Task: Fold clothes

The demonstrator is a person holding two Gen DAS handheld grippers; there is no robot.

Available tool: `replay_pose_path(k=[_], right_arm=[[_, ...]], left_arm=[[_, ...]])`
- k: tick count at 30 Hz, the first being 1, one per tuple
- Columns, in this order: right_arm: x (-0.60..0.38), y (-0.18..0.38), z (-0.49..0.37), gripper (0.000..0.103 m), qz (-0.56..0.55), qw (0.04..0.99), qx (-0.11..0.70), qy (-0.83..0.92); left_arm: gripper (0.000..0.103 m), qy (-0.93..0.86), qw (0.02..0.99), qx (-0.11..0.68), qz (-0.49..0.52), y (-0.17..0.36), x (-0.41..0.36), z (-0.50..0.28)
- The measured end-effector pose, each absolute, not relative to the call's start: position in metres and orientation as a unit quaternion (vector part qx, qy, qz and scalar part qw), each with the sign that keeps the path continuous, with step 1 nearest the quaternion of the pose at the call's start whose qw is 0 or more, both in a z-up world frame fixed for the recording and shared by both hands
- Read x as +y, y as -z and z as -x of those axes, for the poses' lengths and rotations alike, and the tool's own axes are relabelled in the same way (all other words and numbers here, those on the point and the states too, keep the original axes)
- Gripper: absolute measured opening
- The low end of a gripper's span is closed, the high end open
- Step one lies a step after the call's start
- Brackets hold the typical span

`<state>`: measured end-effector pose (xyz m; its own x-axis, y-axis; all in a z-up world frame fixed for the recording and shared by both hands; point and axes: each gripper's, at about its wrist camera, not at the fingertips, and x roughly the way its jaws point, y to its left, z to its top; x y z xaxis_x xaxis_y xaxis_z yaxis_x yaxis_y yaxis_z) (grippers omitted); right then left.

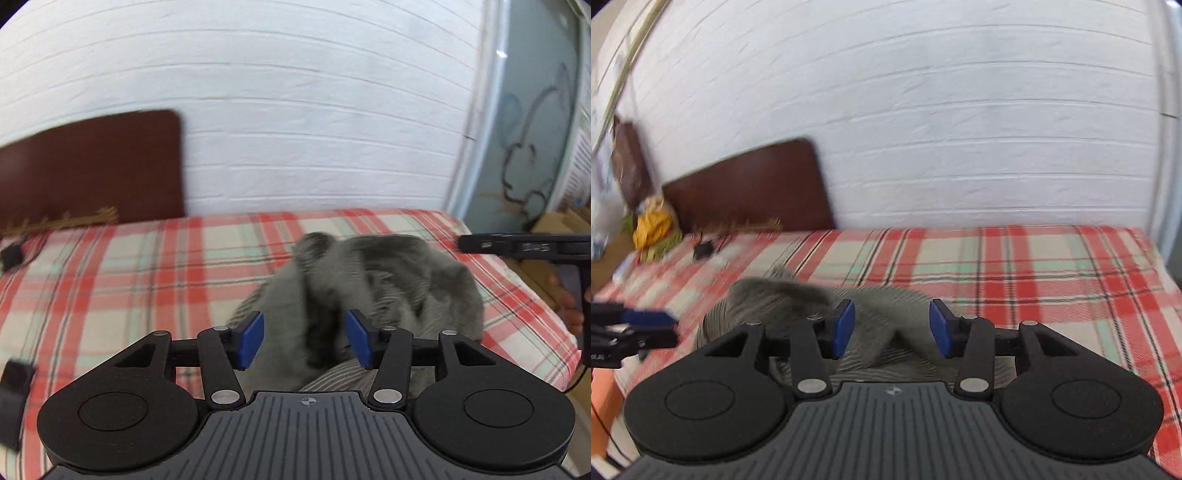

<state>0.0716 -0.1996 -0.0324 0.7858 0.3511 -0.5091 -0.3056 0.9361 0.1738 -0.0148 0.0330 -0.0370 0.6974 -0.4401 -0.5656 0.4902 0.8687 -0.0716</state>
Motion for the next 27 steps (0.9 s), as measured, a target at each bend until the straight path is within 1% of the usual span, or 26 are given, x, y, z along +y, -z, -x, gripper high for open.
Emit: replay_pose_path(k=[3,4,6,8,10,11,12,13,14,15,16,19,20,22,23,24,25,26,27], right_arm=[[-0.183,0.042,-0.083,0.050,-0.013,0.939,0.293,-0.179],[-0.181,0.045,-0.087,0.051,-0.015,0.937,0.301,-0.179],[-0.180,0.050,-0.094,0.058,-0.020,0.933,0.314,-0.175],[-0.180,0.055,-0.098,0.059,-0.025,0.931,0.325,-0.166],[-0.180,0.061,-0.104,0.059,-0.037,0.923,0.341,-0.172],[-0.180,0.065,-0.106,0.059,-0.044,0.919,0.350,-0.176],[-0.179,0.068,-0.108,0.059,-0.049,0.915,0.359,-0.180],[-0.177,0.071,-0.109,0.059,-0.050,0.911,0.365,-0.183],[-0.176,0.073,-0.110,0.051,-0.053,0.908,0.371,-0.186],[-0.174,0.074,-0.111,0.022,-0.057,0.904,0.377,-0.193],[-0.173,0.073,-0.113,0.012,-0.064,0.900,0.381,-0.200],[-0.177,0.057,-0.113,0.011,-0.087,0.905,0.362,-0.207],[-0.180,0.047,-0.112,0.011,-0.093,0.910,0.348,-0.205],[-0.187,0.026,-0.111,0.010,-0.110,0.919,0.319,-0.204],[-0.190,0.015,-0.111,0.010,-0.117,0.922,0.307,-0.204],[-0.193,0.002,-0.110,0.009,-0.121,0.926,0.293,-0.205],[-0.195,-0.009,-0.109,0.009,-0.123,0.930,0.279,-0.204],[-0.195,-0.020,-0.108,0.009,-0.119,0.937,0.264,-0.198],[-0.196,-0.031,-0.106,0.009,-0.114,0.943,0.249,-0.192]], left_arm=[[0.067,0.264,0.913,0.306,-0.049,0.050,0.008,0.001],[0.067,0.266,0.911,0.313,-0.043,0.054,0.003,-0.005],[0.069,0.268,0.906,0.327,-0.025,0.061,-0.002,-0.018],[0.070,0.264,0.904,0.335,-0.013,0.067,-0.005,-0.027],[0.069,0.262,0.904,0.337,-0.010,0.074,-0.008,-0.033],[0.048,0.260,0.904,0.339,-0.012,0.077,-0.010,-0.036],[0.015,0.260,0.902,0.345,-0.006,0.078,-0.008,-0.039],[0.010,0.261,0.899,0.351,0.004,0.079,-0.006,-0.043],[0.009,0.263,0.896,0.357,0.014,0.080,-0.003,-0.046],[0.007,0.264,0.893,0.364,0.023,0.081,0.000,-0.049],[0.007,0.266,0.892,0.363,0.029,0.079,0.004,-0.049],[0.007,0.263,0.898,0.350,0.038,0.069,0.017,-0.045],[0.009,0.261,0.900,0.347,0.041,0.067,0.022,-0.044],[0.028,0.253,0.903,0.344,0.048,0.063,0.030,-0.043],[0.042,0.252,0.904,0.341,0.051,0.062,0.034,-0.043],[0.052,0.252,0.906,0.336,0.054,0.060,0.038,-0.041],[0.053,0.251,0.908,0.330,0.054,0.059,0.040,-0.038],[0.056,0.248,0.911,0.325,0.050,0.057,0.041,-0.036],[0.057,0.244,0.915,0.319,0.044,0.055,0.042,-0.033]])
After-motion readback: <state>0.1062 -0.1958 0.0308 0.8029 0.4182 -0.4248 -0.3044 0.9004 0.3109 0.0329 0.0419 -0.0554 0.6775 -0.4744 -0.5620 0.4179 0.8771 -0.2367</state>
